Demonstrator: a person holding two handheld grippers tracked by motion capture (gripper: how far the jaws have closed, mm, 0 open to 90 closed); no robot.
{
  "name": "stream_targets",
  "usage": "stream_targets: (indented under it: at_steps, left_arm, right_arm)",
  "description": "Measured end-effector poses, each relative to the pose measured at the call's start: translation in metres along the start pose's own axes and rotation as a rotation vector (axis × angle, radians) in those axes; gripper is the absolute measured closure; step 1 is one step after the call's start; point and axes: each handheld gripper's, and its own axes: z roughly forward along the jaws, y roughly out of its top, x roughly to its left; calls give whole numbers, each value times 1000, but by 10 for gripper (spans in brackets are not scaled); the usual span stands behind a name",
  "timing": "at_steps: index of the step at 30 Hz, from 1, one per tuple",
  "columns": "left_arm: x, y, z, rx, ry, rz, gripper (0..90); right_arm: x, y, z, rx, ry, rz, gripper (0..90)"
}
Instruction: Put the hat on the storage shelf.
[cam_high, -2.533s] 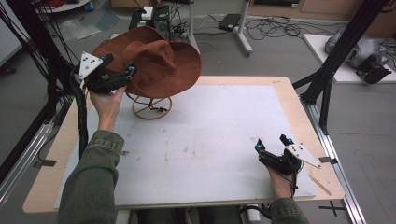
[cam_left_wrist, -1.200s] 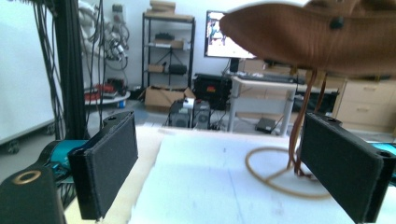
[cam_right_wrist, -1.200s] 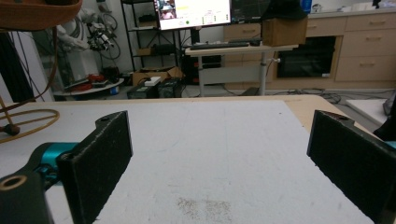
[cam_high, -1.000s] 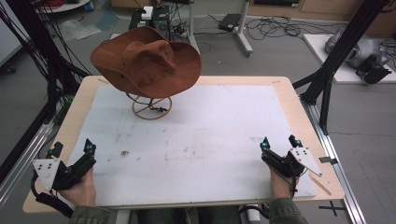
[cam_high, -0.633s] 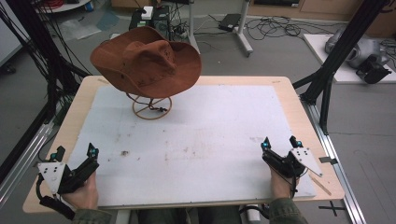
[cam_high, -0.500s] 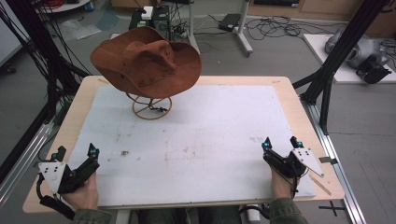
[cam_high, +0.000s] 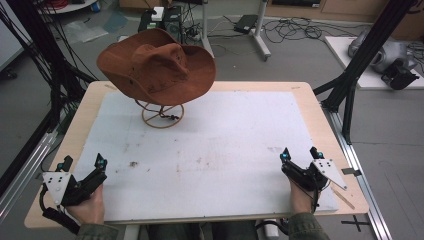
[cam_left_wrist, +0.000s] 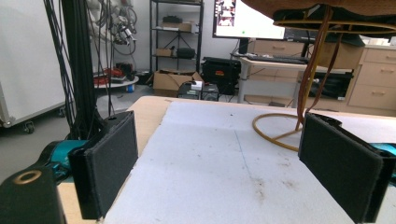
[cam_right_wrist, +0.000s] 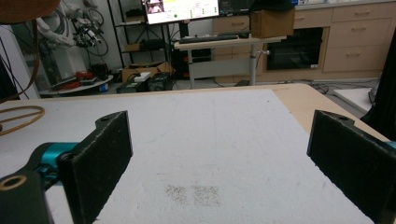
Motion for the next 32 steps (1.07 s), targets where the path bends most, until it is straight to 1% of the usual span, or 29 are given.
stream_targets:
  at_steps: [2,3,7,12,13,15,16,21,25,27,30,32]
  left_arm:
    - [0,0,0,2,-2,-3,123]
    - [0,0,0,2,-2,-3,123]
    - [0,-1,0,5,-6,-1,123]
    - [-1,-1,1,10,-15,-12,122]
    - [-1,-1,1,16,-15,-8,123]
    - [0,-2,1,22,-21,-17,123]
    - [0,-2,2,23,-22,-20,123]
    - [0,-2,3,23,-27,-15,124]
    - [-1,-2,4,27,-37,-19,124]
    - [-1,-2,4,26,-42,-18,125]
    - [-2,-2,4,29,-52,-17,125]
    - [-2,-1,4,35,-58,-14,125]
  right_arm:
    - [0,0,0,-5,0,-8,59]
    - [1,0,-1,-1,-1,-1,60]
    - [0,0,0,-5,-3,-8,60]
    - [-1,1,-1,-3,-1,2,60]
    - [-1,1,-1,-7,-1,2,60]
    - [-2,1,-1,1,2,12,60]
    - [-2,1,0,-1,3,7,60]
    - [-2,1,1,2,8,14,60]
    - [-2,0,2,4,13,8,60]
    - [0,0,1,11,18,17,60]
    - [0,0,1,7,19,12,60]
    - [0,0,2,8,19,18,60]
